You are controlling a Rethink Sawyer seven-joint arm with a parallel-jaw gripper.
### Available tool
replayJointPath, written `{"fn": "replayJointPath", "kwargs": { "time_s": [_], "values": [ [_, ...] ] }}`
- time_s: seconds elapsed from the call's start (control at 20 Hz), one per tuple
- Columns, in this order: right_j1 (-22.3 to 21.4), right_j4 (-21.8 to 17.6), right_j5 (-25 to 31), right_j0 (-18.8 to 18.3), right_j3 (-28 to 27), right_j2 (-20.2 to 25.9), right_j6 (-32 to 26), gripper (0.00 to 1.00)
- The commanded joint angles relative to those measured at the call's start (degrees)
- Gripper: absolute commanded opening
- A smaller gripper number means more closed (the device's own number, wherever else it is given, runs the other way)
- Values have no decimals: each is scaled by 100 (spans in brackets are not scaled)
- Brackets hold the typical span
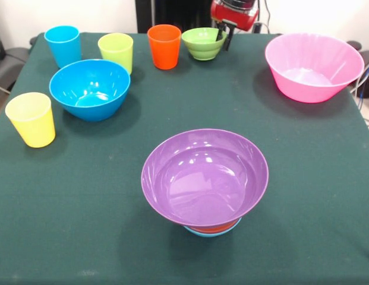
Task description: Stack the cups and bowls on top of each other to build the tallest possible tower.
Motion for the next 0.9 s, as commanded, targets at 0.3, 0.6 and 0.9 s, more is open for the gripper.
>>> {"fn": "replayJointPath", "kwargs": {
  "time_s": [0.3,0.6,0.9],
  "values": [
    [239,309,18,31,-693,518,770,0],
    [224,308,43,45,-706,506,749,0],
    [-495,272,662,100,-490,479,611,0]
  ]
}}
